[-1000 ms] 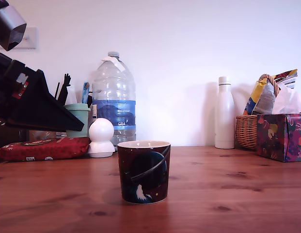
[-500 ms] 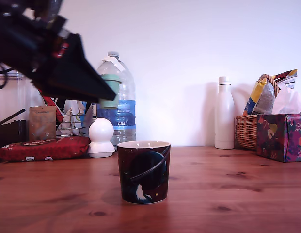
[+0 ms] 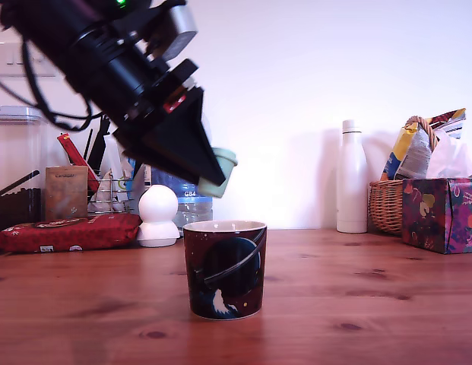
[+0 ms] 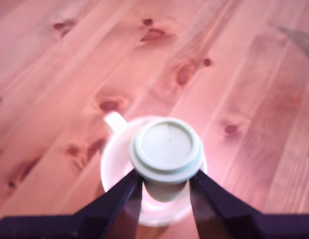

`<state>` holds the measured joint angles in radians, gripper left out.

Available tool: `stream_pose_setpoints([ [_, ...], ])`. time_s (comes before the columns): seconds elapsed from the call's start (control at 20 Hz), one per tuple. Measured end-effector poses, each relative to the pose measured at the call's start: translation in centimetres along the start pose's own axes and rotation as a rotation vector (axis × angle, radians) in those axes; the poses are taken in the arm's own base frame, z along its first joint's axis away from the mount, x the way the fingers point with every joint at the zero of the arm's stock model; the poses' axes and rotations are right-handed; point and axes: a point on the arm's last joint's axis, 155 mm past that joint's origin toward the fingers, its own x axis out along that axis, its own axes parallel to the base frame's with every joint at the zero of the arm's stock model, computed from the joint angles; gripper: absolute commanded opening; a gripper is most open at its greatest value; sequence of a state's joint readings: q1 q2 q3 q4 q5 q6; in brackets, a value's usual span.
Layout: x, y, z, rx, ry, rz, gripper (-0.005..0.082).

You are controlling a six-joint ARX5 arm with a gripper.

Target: Pick up the coffee capsules from the table one by one and drop them inside the nearest coffee cup

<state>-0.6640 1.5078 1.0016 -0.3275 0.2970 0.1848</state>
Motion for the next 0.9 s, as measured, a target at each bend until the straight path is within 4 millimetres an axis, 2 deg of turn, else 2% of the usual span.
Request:
stream_pose_setpoints([
  [0.15, 0.9, 0.4, -0.3, 0.002, 0.074, 0.013, -0.0021],
  [0.35, 2.8, 0.6, -2.9, -0.002, 0.179, 0.021, -0.0021],
  [0.8, 2.8, 0.5, -2.7, 0.003, 0.174, 0.021, -0.0012],
  [0.85, 2.8, 0.5, -2.7, 0.003, 0.174, 0.021, 0.0058],
  [0.9, 2.8, 0.5, -2.7, 0.003, 0.172, 0.022, 0.0272],
])
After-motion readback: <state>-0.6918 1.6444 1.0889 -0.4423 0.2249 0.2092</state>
